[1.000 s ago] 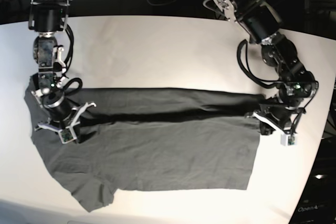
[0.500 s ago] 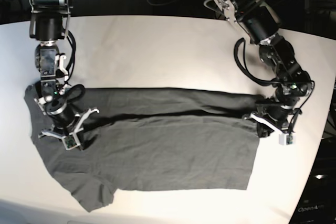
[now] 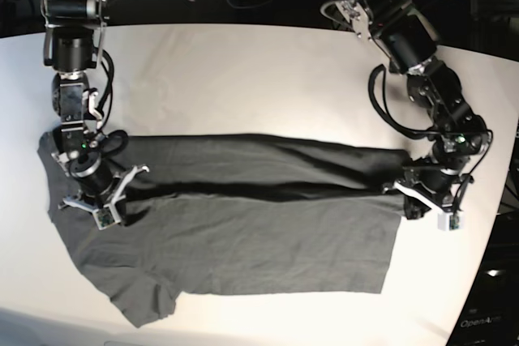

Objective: Fold the T-shirt properly
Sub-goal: 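Lower the folded edge onto the shirt and open the right gripper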

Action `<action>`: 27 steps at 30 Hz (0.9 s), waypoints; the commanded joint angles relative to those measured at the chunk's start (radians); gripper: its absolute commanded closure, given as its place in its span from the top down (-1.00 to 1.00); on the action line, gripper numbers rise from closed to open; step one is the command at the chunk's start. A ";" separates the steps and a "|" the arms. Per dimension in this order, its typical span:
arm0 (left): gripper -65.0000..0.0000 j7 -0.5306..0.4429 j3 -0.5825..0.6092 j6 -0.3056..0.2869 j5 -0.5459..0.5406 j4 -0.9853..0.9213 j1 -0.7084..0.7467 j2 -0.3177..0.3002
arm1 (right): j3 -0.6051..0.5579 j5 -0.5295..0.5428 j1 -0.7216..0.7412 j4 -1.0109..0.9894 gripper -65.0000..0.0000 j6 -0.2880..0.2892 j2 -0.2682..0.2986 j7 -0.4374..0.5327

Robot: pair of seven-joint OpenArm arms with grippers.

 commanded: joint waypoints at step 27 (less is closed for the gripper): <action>-0.91 -0.027 0.004 -0.002 -0.016 0.015 0.004 -0.006 | -0.169 -0.160 0.128 -0.101 -0.99 -0.005 -0.038 0.028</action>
